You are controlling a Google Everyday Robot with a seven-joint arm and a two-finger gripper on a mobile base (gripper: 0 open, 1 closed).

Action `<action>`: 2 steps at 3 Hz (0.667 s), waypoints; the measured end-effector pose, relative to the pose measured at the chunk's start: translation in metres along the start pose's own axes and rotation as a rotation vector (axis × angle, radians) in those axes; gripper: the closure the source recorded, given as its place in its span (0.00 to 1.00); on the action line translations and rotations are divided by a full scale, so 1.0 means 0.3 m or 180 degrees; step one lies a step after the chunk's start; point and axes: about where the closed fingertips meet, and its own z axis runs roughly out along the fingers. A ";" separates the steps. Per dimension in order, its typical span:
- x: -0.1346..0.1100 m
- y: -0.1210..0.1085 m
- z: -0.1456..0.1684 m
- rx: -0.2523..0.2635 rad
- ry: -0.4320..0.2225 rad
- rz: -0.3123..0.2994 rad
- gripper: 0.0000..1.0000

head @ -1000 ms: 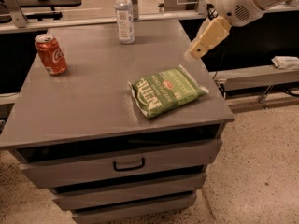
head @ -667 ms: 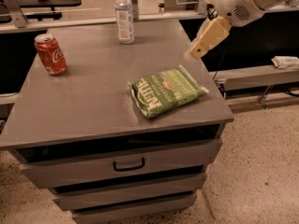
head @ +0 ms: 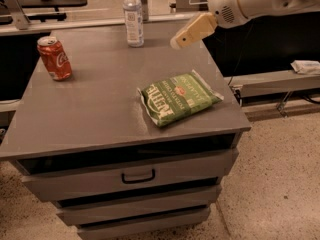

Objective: Move blue plastic bottle near green jalapeno chip bag

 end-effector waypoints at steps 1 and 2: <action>-0.050 -0.112 0.180 0.0124 -0.0447 0.0367 0.00; -0.082 -0.196 0.359 0.0226 -0.0706 0.0554 0.00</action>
Offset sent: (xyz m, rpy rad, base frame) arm 0.1764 0.0841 -0.0244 0.3932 -0.0791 -0.1078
